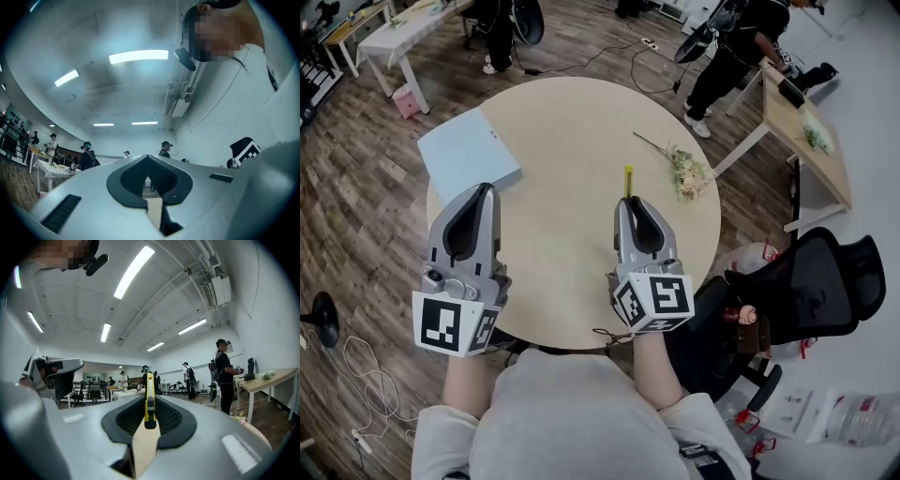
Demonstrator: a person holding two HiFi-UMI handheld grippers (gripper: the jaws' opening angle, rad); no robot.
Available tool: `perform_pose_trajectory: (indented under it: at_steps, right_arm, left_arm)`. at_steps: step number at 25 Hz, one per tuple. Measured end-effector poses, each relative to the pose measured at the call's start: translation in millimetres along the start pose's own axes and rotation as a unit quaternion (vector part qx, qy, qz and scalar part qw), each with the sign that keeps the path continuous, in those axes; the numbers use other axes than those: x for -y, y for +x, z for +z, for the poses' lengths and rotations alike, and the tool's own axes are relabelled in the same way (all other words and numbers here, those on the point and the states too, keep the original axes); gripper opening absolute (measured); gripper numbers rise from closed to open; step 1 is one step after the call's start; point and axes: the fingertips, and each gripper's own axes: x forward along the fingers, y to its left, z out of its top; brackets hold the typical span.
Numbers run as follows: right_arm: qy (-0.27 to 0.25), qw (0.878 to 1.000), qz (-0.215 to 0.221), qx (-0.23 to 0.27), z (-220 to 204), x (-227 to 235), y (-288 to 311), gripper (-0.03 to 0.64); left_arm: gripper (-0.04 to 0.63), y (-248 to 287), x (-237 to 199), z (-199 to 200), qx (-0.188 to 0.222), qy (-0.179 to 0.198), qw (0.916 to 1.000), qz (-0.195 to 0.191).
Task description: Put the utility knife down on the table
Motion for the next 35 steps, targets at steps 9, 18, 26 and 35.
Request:
perform_pose_trajectory:
  at_steps: [9,18,26,35]
  right_arm:
    - [0.010,0.996,-0.011,-0.085,-63.3,-2.4,39.0,0.074]
    - [0.010,0.983,-0.012,-0.183,-142.7,-5.6,60.1,0.074]
    - [0.018,0.967,-0.011,-0.255,-206.2,-6.9,72.2,0.074]
    - [0.025,0.946,-0.019,-0.324,-268.5,-2.8,82.5,0.074]
  left_arm:
    - [0.008,15.1,-32.8,-31.4,-0.021,-0.021,0.9995,-0.004]
    - [0.008,16.3,-54.7,-56.0,-0.041,-0.038,0.9984,0.004]
    - [0.008,14.7,-70.3,-72.8,-0.057,-0.044,0.9973,0.014]
    - [0.008,17.5,-86.0,-87.8,-0.071,-0.047,0.9961,0.023]
